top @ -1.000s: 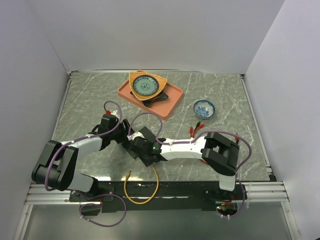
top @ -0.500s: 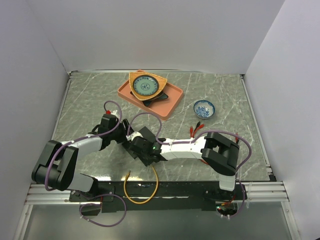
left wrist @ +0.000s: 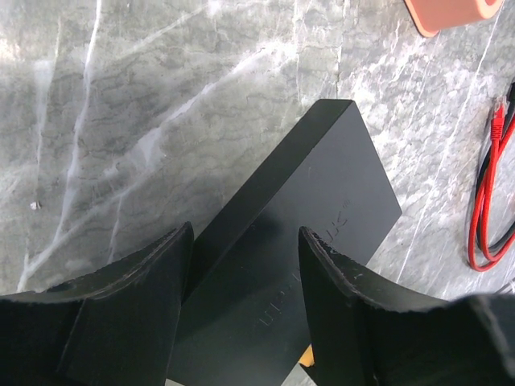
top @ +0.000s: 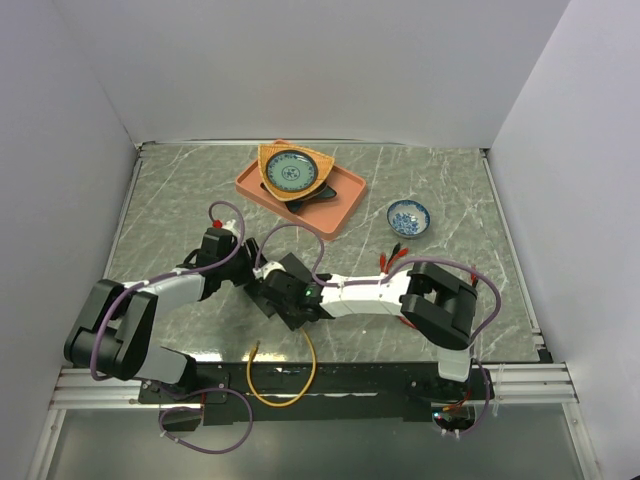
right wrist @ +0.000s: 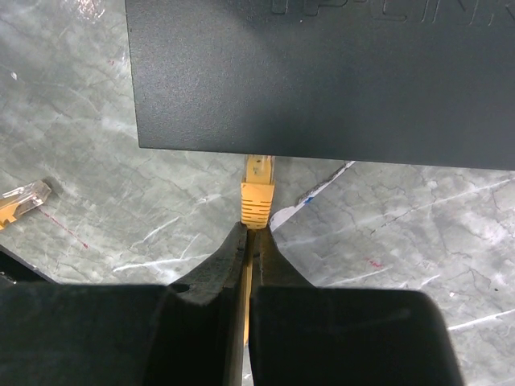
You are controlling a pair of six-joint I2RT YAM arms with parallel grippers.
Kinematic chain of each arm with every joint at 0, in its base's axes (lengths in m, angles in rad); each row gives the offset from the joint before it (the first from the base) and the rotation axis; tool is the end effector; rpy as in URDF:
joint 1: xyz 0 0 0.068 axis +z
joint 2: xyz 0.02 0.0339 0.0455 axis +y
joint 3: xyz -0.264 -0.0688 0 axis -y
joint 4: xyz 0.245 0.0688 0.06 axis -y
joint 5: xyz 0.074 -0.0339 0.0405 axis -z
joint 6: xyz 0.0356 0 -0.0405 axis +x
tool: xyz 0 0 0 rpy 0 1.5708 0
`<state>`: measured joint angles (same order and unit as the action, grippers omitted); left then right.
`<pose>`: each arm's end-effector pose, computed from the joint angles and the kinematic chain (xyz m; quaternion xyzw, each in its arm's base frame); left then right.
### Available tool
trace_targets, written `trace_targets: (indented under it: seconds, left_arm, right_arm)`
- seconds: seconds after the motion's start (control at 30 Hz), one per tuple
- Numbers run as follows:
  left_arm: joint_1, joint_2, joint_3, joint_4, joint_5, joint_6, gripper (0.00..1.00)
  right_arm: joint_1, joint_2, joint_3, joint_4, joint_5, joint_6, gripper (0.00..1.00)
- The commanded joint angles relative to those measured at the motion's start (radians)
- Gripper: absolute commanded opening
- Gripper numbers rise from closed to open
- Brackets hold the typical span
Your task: Insert the plug into the switch port
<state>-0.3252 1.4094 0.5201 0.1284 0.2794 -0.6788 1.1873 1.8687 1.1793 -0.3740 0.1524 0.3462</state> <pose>0.2403 -0.0914 0.1470 -0.1061 0.9056 -0.2999 0.2804 0.1464 0.3483 0.1609 -0.3766 0.8889 0.1206 0.2314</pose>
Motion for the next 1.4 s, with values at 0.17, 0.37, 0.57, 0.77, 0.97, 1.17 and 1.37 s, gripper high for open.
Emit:
trace_targets:
  seconds: [0.17,0.37,0.57,0.77,0.97,1.17,1.37]
  left_arm:
    - [-0.018,0.042,-0.028,0.008,0.096,0.002,0.58]
    - [-0.021,0.034,-0.051,0.02,0.112,-0.008,0.57]
    - [-0.028,0.019,-0.068,0.025,0.126,-0.008,0.57]
    - [-0.046,0.025,-0.084,0.051,0.138,-0.021,0.57]
    - [-0.081,0.033,-0.097,0.076,0.136,-0.047,0.57]
    - [-0.101,0.034,-0.103,0.08,0.133,-0.054,0.57]
    - [-0.107,0.03,-0.106,0.08,0.138,-0.05,0.57]
  right_arm:
    - [-0.069,0.003,0.055,0.167,0.029,-0.003,0.0]
    - [-0.071,0.027,0.083,0.178,0.049,0.023,0.0]
    - [-0.083,0.041,0.112,0.205,0.036,0.024,0.0]
    - [-0.103,0.069,0.18,0.205,0.023,0.017,0.0]
    - [-0.121,0.086,0.221,0.211,0.018,0.027,0.0]
    - [-0.135,0.055,0.2,0.27,0.033,0.031,0.0]
    - [-0.137,0.014,0.148,0.406,0.006,-0.019,0.0]
